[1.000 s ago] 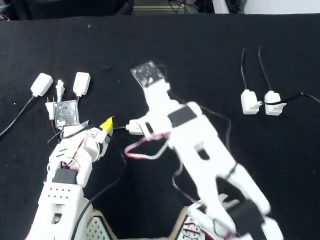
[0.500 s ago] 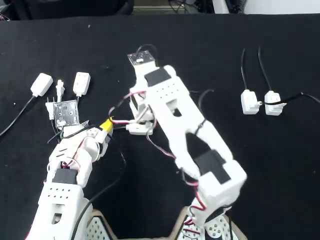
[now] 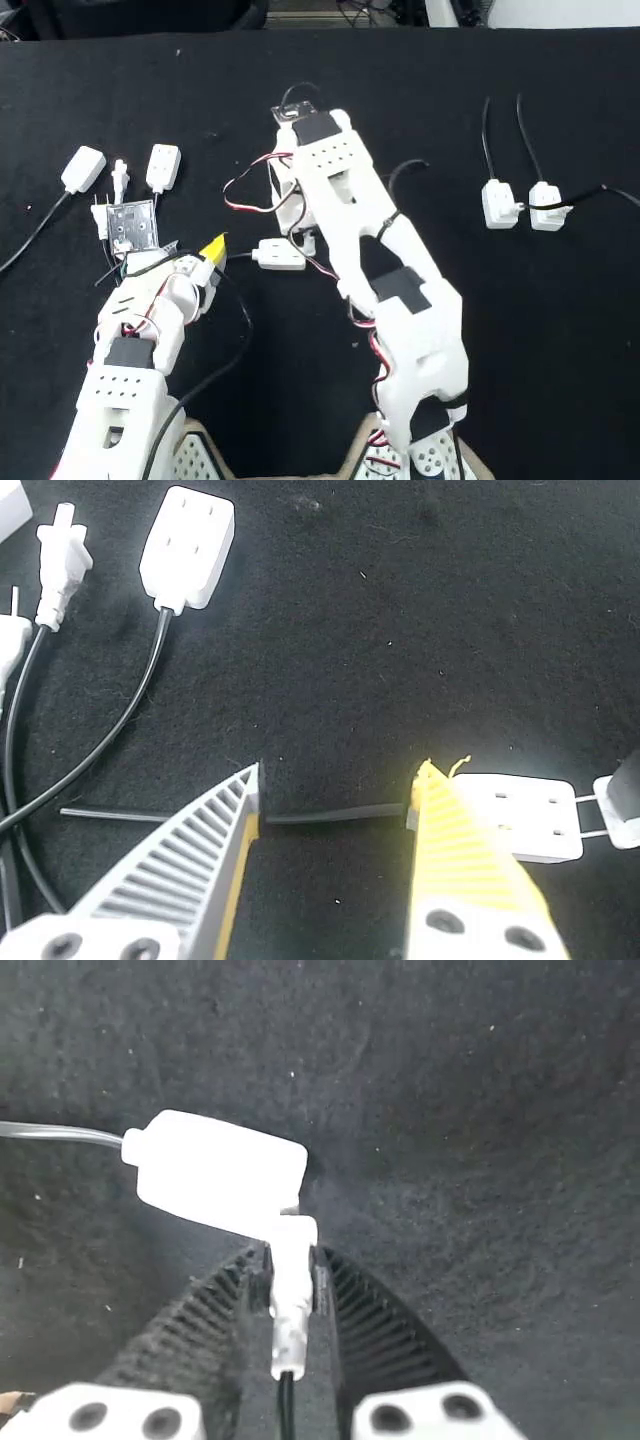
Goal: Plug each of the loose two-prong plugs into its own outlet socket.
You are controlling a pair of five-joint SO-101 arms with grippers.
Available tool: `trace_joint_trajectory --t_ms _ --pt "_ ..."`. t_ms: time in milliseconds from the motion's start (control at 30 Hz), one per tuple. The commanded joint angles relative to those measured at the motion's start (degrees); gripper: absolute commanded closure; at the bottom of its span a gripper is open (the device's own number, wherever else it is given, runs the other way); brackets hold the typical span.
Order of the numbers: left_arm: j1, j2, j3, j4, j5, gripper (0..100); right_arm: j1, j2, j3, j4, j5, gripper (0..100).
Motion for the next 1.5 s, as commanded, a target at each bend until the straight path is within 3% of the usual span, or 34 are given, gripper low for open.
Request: trace_joint_trajectory --t_ms 0,633,1467 --pt "0.0 -0.7 -0.6 -0.8 -0.3 75 0.5 -1.0 -3.3 0.6 -0.7 98.7" --pt "0.1 -0.7 -0.6 -0.8 -0.3 75 -2.1 -0.6 -7.2 1.7 -8.0 98.7" --pt "0.1 -0.7 -0.7 -0.8 -0.3 75 -2.3 -0.6 2.6 -5.5 -8.4 98.7"
